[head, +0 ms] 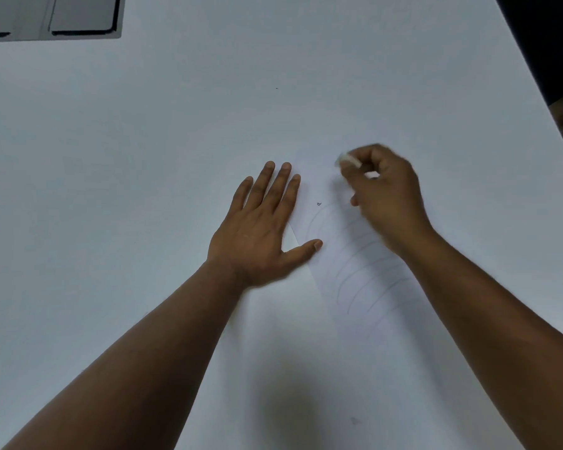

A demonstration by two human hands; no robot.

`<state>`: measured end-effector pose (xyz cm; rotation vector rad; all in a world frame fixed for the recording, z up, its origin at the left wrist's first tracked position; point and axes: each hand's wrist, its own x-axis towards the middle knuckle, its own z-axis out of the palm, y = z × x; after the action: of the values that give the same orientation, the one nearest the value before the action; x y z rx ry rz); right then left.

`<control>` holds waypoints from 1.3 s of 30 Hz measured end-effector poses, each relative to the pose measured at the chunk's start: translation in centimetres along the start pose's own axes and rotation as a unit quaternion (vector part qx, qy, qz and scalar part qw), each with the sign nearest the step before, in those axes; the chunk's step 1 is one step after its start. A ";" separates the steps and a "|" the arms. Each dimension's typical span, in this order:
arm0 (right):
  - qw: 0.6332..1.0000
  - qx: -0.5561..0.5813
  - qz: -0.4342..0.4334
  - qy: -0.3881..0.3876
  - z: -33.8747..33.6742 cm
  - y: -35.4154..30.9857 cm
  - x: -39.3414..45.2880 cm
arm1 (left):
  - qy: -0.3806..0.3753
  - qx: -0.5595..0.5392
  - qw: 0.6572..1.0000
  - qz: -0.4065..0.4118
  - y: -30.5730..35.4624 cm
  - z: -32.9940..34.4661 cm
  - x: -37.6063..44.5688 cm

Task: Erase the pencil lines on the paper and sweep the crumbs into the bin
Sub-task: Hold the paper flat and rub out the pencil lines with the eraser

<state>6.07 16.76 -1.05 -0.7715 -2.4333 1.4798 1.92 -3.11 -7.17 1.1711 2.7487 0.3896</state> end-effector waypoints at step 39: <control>0.891 -0.292 -0.325 -0.124 1.1 3.3 -2.8 | -0.079 0.049 0.996 0.006 0.0 -0.3 0.4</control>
<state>9.10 15.64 -4.21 0.2083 -2.9304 0.6202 1.57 -2.83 -6.91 1.1868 2.6522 0.1568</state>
